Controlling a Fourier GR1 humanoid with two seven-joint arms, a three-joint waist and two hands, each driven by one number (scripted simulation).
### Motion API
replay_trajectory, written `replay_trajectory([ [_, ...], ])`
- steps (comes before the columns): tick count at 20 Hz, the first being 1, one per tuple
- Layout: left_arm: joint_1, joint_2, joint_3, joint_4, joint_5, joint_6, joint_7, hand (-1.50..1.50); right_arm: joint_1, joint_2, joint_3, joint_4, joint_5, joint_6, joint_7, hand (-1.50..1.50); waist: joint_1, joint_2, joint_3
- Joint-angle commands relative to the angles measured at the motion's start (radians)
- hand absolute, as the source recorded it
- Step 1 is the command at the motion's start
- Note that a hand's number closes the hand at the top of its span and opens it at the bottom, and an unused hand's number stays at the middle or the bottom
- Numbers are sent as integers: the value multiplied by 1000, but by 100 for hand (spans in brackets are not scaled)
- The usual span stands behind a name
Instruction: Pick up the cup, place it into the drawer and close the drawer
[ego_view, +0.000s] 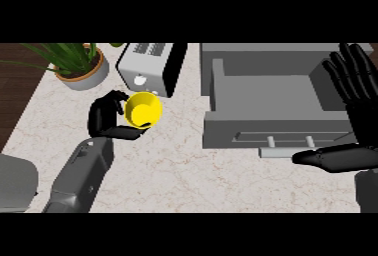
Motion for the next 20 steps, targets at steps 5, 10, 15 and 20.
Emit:
replay_trajectory([
  [5, -150, -63, -93, -238, 1, 6, 278, 150, -5, -13, -21, -19, -2, -13, 30, -150, 14, -7, 1],
  [10, -277, -103, -200, -313, 59, 170, 449, 150, 28, -13, -29, -8, -11, 10, -12, -150, -5, -4, 1],
  [15, -384, -104, -266, -319, 75, 250, 562, 150, -12, -24, -33, -7, -3, -1, 5, -150, -13, 2, 0],
  [20, -561, -105, -367, -174, 137, 401, 665, 150, -33, 43, 27, 29, 54, -46, -40, -150, -39, 9, 1],
])
